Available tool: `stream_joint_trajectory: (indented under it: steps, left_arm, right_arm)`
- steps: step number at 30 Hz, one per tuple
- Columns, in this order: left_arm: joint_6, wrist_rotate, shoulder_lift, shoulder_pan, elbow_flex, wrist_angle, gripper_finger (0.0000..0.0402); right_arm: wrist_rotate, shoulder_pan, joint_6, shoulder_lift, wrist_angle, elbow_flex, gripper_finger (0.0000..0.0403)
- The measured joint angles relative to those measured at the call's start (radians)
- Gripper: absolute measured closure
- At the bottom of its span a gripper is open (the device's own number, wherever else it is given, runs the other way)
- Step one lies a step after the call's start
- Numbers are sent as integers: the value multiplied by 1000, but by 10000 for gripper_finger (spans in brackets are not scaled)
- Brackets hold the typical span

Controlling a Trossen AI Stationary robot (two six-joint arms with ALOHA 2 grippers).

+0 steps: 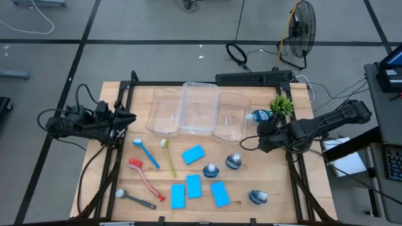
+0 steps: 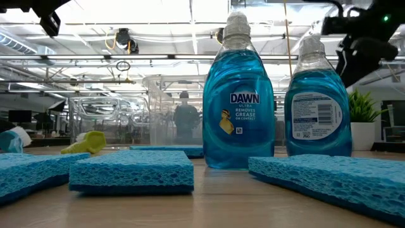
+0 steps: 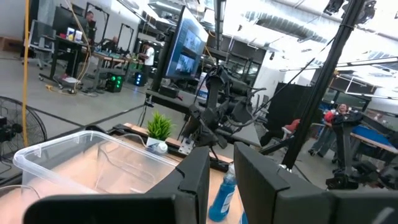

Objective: Pick & Place Kitchen Sink Supplies
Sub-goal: Put the blue dish soap into the right transparent bin

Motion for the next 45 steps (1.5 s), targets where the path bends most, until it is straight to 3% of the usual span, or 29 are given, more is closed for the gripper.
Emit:
stream_joint_trajectory:
  steps: [14, 19, 36, 45]
  left_arm:
    - [1, 0, 0, 0, 0, 0, 325]
    - [0, 0, 0, 0, 0, 0, 325]
    - [58, -2, 0, 0, 0, 1, 325]
    - [61, -60, 0, 0, 0, 0, 325]
  right_arm:
    - [-54, -134, -145, -2, 201, -70, 124]
    - [-23, -151, -293, 1, 335, -102, 123]
    - [-25, -274, -419, 71, 371, -103, 123]
    - [-24, -349, -422, 132, 415, -103, 124]
